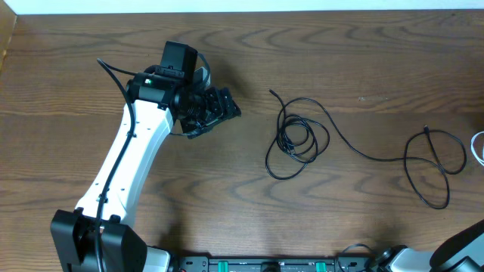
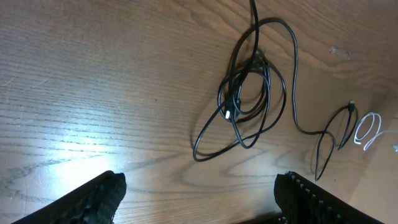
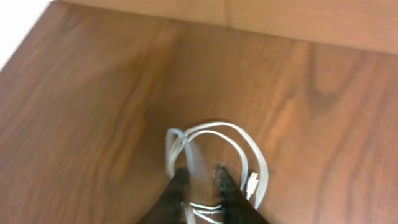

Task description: Untangle cables

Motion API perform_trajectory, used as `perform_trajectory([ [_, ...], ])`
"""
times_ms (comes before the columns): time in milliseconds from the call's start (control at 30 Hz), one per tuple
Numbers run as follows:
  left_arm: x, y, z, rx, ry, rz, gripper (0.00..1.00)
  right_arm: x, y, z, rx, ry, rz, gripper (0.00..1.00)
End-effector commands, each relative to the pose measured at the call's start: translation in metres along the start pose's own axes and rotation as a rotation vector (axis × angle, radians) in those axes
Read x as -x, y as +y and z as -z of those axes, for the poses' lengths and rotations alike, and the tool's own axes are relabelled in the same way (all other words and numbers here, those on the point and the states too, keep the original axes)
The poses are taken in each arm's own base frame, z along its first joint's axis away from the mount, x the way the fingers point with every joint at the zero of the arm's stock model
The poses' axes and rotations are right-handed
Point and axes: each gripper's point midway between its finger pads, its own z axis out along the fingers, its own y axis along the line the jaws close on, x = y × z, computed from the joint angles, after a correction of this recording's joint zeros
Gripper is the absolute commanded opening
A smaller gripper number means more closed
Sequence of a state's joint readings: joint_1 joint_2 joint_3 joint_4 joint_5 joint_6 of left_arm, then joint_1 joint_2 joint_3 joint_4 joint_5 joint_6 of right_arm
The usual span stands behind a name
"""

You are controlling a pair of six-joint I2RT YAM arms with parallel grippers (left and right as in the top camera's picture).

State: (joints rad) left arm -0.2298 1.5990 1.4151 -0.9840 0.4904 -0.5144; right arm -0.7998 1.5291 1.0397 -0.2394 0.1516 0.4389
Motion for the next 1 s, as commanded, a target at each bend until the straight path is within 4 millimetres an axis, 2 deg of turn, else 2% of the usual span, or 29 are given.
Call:
perform_trajectory([
  [0, 0.003, 0.003, 0.001, 0.014, -0.010, -0.021, 0.82, 0.008, -0.023, 0.001, -0.062, -0.008, -0.089, 0.56],
  [33, 0.003, 0.003, 0.001, 0.014, -0.010, -0.022, 0.82, 0.008, -0.026, 0.001, -0.063, -0.001, -0.099, 0.72],
  [100, 0.003, 0.003, 0.001, 0.014, -0.010, -0.021, 0.82, 0.006, -0.027, 0.000, -0.052, 0.012, -0.104, 0.88],
  [167, 0.003, 0.003, 0.001, 0.014, -0.010, -0.021, 0.82, 0.004, -0.024, 0.000, -0.039, 0.022, -0.103, 0.92],
  [233, 0.003, 0.003, 0.001, 0.014, -0.010, -0.022, 0.82, 0.001, -0.019, 0.000, -0.011, 0.039, -0.102, 0.91],
  [367, 0.003, 0.003, 0.001, 0.014, -0.010, -0.022, 0.82, -0.019, -0.001, 0.003, 0.095, 0.144, -0.102, 0.80],
  [567, 0.003, 0.003, 0.001, 0.018, -0.013, -0.022, 0.82, -0.056, 0.019, 0.011, 0.132, 0.276, -0.053, 0.79],
  [767, 0.007, 0.010, 0.001, 0.056, -0.037, -0.022, 0.82, -0.109, 0.057, 0.032, 0.190, 0.406, 0.145, 0.78],
  [800, 0.007, 0.010, 0.001, 0.056, -0.037, -0.022, 0.82, -0.121, 0.069, 0.038, 0.214, 0.427, 0.199, 0.78],
  [967, 0.010, 0.013, 0.001, 0.075, -0.049, -0.022, 0.82, -0.160, 0.102, 0.061, 0.286, 0.495, 0.361, 0.78],
])
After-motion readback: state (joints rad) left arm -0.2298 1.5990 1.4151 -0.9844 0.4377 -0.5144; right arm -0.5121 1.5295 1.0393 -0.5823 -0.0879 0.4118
